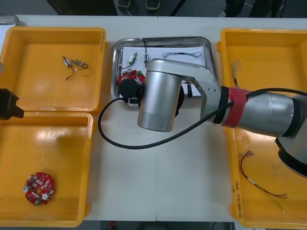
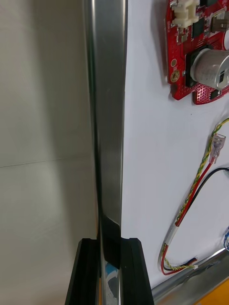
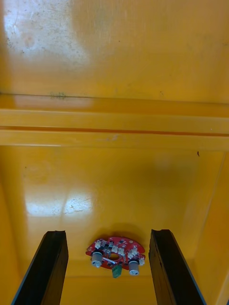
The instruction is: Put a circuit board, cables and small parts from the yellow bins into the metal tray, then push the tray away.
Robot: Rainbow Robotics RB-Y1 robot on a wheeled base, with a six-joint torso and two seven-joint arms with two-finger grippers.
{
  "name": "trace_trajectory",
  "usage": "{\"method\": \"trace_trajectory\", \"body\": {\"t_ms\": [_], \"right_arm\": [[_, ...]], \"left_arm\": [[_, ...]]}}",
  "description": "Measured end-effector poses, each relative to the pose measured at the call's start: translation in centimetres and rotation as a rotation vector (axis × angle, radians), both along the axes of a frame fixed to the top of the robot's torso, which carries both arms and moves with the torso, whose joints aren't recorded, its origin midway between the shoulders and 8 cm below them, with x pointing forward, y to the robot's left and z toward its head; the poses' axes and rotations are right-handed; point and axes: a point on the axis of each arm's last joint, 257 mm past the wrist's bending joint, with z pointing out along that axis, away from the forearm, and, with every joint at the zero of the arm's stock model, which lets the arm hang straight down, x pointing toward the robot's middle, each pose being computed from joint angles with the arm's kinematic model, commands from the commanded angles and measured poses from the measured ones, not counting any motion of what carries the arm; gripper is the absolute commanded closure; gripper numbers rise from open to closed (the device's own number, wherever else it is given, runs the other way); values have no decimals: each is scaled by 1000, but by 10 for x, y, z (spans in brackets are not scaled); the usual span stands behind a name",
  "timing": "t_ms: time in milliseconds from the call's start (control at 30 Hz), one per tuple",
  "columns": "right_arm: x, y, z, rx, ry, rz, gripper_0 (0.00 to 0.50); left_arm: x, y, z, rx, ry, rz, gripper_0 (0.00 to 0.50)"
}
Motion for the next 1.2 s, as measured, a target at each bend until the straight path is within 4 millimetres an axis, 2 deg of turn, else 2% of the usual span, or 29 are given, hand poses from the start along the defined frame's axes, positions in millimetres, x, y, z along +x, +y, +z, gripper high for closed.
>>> {"method": "trace_trajectory", "body": {"t_ms": [1200], "right_arm": [[69,3,30,54,-100,-31,500]], "left_arm": [[0,0,0,0,0,0,0]]}}
